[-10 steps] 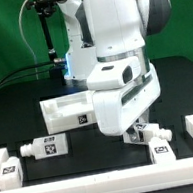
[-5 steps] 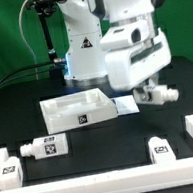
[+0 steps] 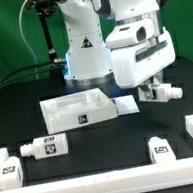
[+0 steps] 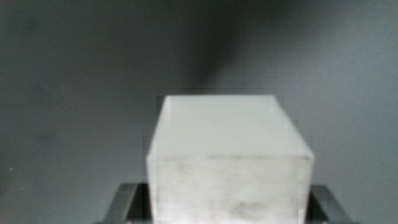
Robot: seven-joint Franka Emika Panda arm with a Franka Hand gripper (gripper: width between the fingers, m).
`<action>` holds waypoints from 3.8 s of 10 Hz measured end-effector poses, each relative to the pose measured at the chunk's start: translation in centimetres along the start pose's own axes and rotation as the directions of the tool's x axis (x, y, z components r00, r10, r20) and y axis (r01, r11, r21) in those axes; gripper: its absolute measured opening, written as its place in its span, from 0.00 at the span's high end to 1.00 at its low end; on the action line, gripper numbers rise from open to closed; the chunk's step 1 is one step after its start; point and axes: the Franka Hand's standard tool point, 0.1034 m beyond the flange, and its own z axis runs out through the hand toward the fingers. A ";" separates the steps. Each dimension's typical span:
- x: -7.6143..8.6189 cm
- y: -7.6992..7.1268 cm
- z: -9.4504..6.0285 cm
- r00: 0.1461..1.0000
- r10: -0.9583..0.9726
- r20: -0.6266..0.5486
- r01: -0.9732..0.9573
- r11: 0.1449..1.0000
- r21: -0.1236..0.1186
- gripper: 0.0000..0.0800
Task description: Assemble one leg
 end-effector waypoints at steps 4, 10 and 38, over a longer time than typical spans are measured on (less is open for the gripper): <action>-1.4 -7.0 2.8 1.000 0.003 -0.016 -0.002 1.000 0.031 0.67; -1.9 -7.2 3.6 1.000 0.003 -0.003 -0.002 0.999 0.042 0.38; 5.6 12.7 -1.9 0.686 0.661 0.305 -0.691 0.722 -0.011 0.19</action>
Offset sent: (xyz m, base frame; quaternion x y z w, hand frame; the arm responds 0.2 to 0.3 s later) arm -0.0201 0.0243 -0.0366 -0.0305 0.0450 0.0209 0.9983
